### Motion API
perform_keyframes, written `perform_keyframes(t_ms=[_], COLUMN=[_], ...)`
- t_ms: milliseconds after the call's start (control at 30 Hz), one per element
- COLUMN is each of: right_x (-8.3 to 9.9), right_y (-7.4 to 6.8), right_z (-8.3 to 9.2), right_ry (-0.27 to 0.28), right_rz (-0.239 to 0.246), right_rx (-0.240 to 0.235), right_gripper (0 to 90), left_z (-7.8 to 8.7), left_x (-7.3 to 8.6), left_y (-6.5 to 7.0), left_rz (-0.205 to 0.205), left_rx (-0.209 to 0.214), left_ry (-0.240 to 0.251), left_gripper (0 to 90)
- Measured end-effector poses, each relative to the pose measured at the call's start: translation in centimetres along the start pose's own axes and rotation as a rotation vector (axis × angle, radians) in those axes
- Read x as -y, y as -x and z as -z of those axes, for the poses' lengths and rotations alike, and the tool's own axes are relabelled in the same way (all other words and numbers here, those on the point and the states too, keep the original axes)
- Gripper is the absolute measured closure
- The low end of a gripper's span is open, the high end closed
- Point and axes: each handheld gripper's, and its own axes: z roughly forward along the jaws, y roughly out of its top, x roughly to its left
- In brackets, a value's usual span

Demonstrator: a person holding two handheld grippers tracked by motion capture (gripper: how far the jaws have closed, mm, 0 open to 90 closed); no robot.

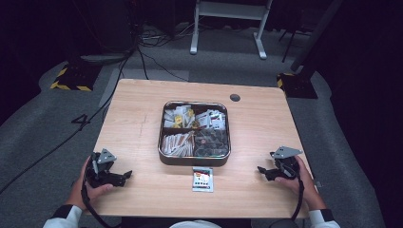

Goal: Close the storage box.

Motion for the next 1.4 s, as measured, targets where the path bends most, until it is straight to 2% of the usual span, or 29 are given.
perform_keyframes(t_ms=[500,1400], right_x=[2.8,2.6], right_y=[0.7,0.9], right_z=[0.8,0.6], right_ry=[0.077,0.072], right_rz=[-0.154,-0.181], right_rx=[-0.024,0.004], right_gripper=[16.9,15.6], left_z=[0.0,0.0], left_x=[0.0,0.0], left_y=[0.0,0.0], left_rz=[0.000,0.001], left_rx=[0.000,-0.003], left_ry=[0.000,0.003], left_gripper=[0.2,0.1])
